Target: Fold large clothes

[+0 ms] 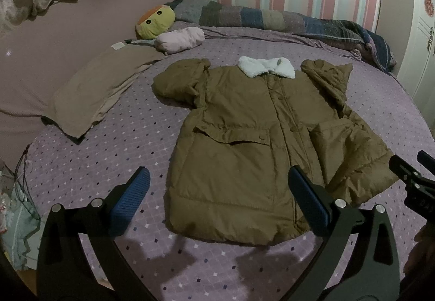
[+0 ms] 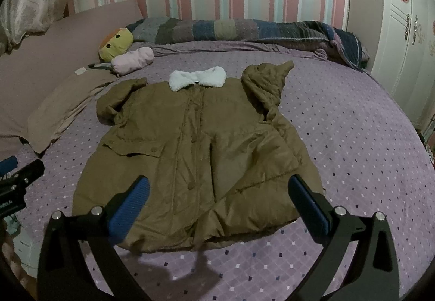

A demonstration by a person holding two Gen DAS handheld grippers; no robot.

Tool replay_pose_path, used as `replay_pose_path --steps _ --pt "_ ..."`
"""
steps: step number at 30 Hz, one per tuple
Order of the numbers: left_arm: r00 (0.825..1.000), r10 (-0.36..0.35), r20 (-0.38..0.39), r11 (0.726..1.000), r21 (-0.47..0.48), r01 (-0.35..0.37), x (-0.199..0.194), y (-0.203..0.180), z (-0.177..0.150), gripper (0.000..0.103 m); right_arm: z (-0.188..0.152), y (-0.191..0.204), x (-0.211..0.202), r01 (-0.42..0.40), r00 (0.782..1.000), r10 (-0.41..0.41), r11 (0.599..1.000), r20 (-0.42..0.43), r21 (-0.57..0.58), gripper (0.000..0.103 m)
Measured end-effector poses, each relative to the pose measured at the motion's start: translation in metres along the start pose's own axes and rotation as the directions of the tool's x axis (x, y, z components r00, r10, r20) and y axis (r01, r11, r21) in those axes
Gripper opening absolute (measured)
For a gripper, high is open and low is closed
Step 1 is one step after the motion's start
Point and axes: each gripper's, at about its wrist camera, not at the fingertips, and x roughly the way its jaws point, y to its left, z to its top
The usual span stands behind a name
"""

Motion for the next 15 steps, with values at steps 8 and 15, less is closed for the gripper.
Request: replay_pose_path --steps 8,15 --pt "1.0 -0.002 -0.004 1.0 -0.001 0.002 0.012 0.0 0.002 0.1 0.0 0.001 0.008 -0.006 1.0 0.006 1.0 0.003 -0.008 0.102" --pt "1.0 0.007 -0.001 1.0 0.004 -0.007 0.023 0.001 0.005 0.1 0.003 0.004 0.015 0.007 1.0 -0.007 1.0 0.022 -0.017 0.102"
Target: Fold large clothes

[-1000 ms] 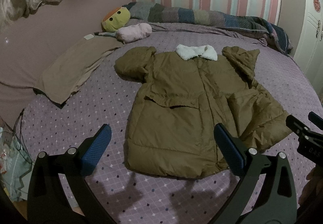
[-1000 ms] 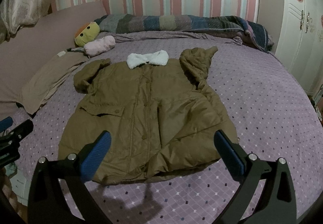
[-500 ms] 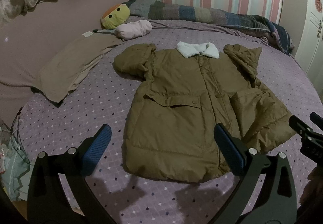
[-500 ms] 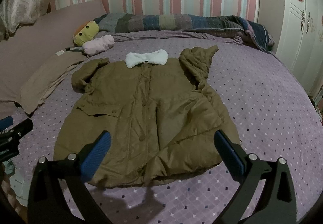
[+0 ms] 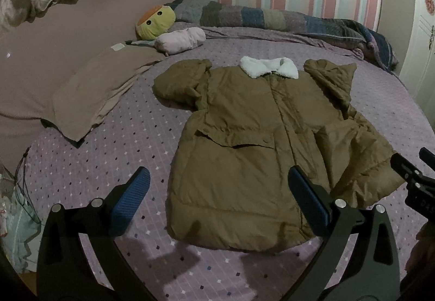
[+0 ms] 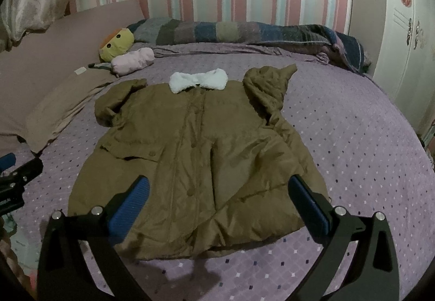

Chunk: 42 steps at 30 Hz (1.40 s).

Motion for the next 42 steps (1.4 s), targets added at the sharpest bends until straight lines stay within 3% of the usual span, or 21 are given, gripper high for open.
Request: replay_pose_path --steps 11,21,24,35,38,42 --pt "1.0 0.018 -0.017 1.0 0.005 -0.018 0.041 0.001 0.024 0.1 0.019 0.001 0.033 -0.005 1.0 0.005 1.0 -0.004 -0.021 0.102" --pt "0.999 0.034 0.02 0.999 0.026 -0.034 0.108 -0.015 0.1 0.1 0.077 -0.006 0.111 -0.042 0.999 0.042 0.999 -0.034 0.007 0.102" --pt "1.0 0.001 0.011 1.0 0.019 -0.002 0.14 -0.018 0.126 0.1 0.104 -0.01 0.149 -0.037 0.998 0.036 0.999 -0.047 -0.018 0.102" --pt "0.999 0.003 -0.047 0.999 0.044 -0.001 0.295 -0.02 0.197 0.1 0.203 -0.035 0.302 0.003 0.998 -0.013 0.99 -0.066 -0.138 0.102" --pt "0.996 0.02 -0.091 0.996 0.083 -0.012 0.35 -0.024 0.206 0.1 0.231 -0.044 0.363 0.042 0.994 -0.057 0.986 -0.09 -0.163 0.102" --pt "0.981 0.007 -0.195 0.999 0.054 0.003 0.413 -0.023 0.218 0.1 0.259 -0.059 0.45 0.083 0.978 -0.111 0.984 -0.175 -0.159 0.102"
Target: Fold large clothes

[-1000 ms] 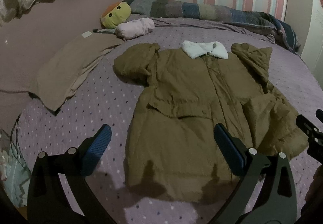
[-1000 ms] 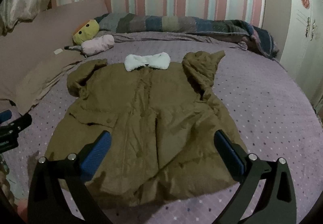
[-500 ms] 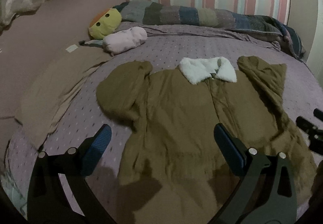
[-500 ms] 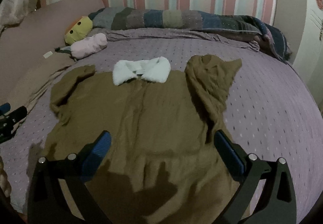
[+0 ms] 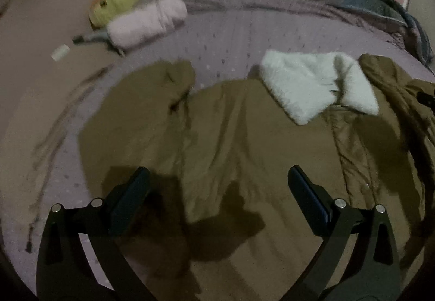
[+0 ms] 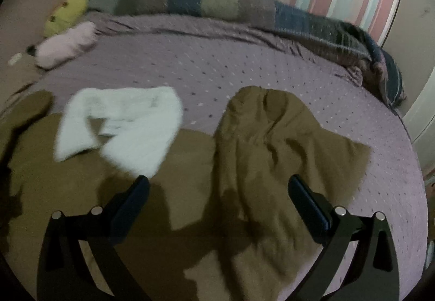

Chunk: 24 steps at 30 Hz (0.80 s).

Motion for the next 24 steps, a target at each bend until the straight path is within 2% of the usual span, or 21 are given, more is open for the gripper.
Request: replay_pose_path --steps 3,4,5,8,10,11,12,14,17,18,22,24 --pt "0.997 0.072 -0.028 0.997 0.012 -0.072 0.026 -0.006 0.015 0.1 0.016 -0.008 0.043 0.045 0.997 -0.043 0.999 -0.071 0.024 0.101" --pt "0.997 0.073 -0.032 0.997 0.019 -0.072 0.031 -0.008 0.02 0.1 0.022 -0.011 0.06 0.055 0.992 -0.051 0.998 -0.113 0.038 0.1" --pt "0.997 0.074 -0.031 0.997 0.024 -0.074 0.033 -0.01 0.023 0.1 0.028 -0.013 0.077 0.067 0.987 -0.059 0.997 -0.152 0.046 0.093" --pt "0.996 0.083 -0.021 0.996 0.033 -0.083 0.034 -0.015 0.03 0.1 0.038 -0.012 0.103 0.077 0.972 -0.065 0.996 -0.226 0.048 0.087" --pt "0.997 0.075 -0.017 0.997 0.029 -0.075 0.033 -0.016 0.031 0.1 0.04 -0.005 0.119 0.09 0.959 -0.086 0.996 -0.272 0.002 0.074" --pt "0.997 0.072 -0.017 0.997 0.03 -0.071 0.033 -0.017 0.031 0.1 0.04 0.001 0.129 0.121 0.945 -0.13 0.991 -0.301 -0.048 0.059" --pt "0.997 0.077 -0.015 0.997 0.032 -0.076 0.033 -0.018 0.031 0.1 0.038 0.004 0.135 0.136 0.935 -0.153 0.988 -0.319 -0.077 0.056" --pt "0.996 0.084 -0.015 0.996 0.032 -0.084 0.033 -0.017 0.032 0.1 0.036 0.002 0.139 0.119 0.929 -0.137 0.99 -0.343 -0.073 0.051" --pt "0.997 0.075 -0.024 0.997 0.028 -0.074 0.031 -0.01 0.026 0.1 0.033 -0.007 0.129 0.113 0.935 -0.121 0.993 -0.334 -0.045 0.028" --pt "0.996 0.086 -0.023 0.996 0.037 -0.085 0.03 -0.009 0.022 0.1 0.032 -0.015 0.119 0.101 0.943 -0.099 0.995 -0.317 -0.011 0.024" --pt "0.995 0.1 -0.018 0.994 0.05 -0.099 0.019 -0.004 0.01 0.1 0.027 -0.046 0.077 0.043 0.975 -0.021 0.994 -0.22 0.096 0.018" --pt "0.996 0.082 -0.017 0.996 0.039 -0.082 0.011 0.0 0.004 0.1 0.022 -0.063 0.047 -0.023 0.987 0.048 0.987 -0.154 0.16 0.017"
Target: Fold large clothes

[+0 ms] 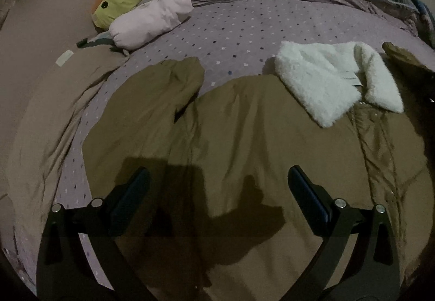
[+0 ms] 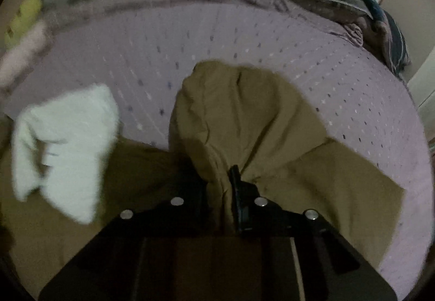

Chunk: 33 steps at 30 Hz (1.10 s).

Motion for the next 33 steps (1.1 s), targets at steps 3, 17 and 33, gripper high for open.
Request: replay_pose_path --steps 3,17,33 --pt "1.0 -0.027 -0.006 0.999 -0.022 0.027 -0.012 0.007 -0.01 0.1 -0.009 -0.016 -0.031 -0.088 0.995 0.085 0.995 0.058 0.044 0.017" --pt "1.0 0.009 0.01 0.997 -0.071 -0.009 -0.061 0.059 -0.048 0.1 -0.094 0.124 -0.114 -0.595 0.778 0.623 0.772 0.08 -0.222 0.017" --pt "0.999 -0.015 -0.031 0.998 -0.058 0.013 -0.064 0.057 -0.065 0.1 -0.149 0.182 -0.095 -0.4 0.913 0.398 0.823 -0.093 -0.402 0.086"
